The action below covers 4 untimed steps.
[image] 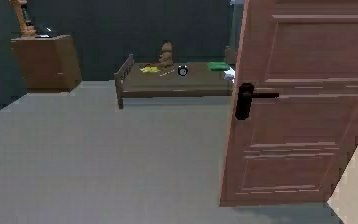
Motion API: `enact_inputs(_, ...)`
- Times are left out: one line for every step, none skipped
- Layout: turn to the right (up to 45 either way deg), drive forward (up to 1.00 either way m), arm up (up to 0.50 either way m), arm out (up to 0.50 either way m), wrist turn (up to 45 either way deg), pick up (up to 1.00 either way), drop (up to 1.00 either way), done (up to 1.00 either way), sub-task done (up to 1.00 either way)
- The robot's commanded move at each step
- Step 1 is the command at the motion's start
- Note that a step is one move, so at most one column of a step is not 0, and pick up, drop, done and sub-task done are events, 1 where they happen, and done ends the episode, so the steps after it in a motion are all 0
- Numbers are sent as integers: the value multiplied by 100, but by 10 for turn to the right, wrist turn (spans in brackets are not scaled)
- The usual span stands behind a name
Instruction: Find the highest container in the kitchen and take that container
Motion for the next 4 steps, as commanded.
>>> enact_inputs(300, 0, 0, 0, 0, 0, 0, 0, 0)
enact_inputs(0, 5, 0, 0, 0, 0, 0, 0, 0)
enact_inputs(-450, 0, 0, 0, 0, 0, 0, 0, 0)
enact_inputs(-360, 0, 0, 0, 0, 0, 0, 0, 0)
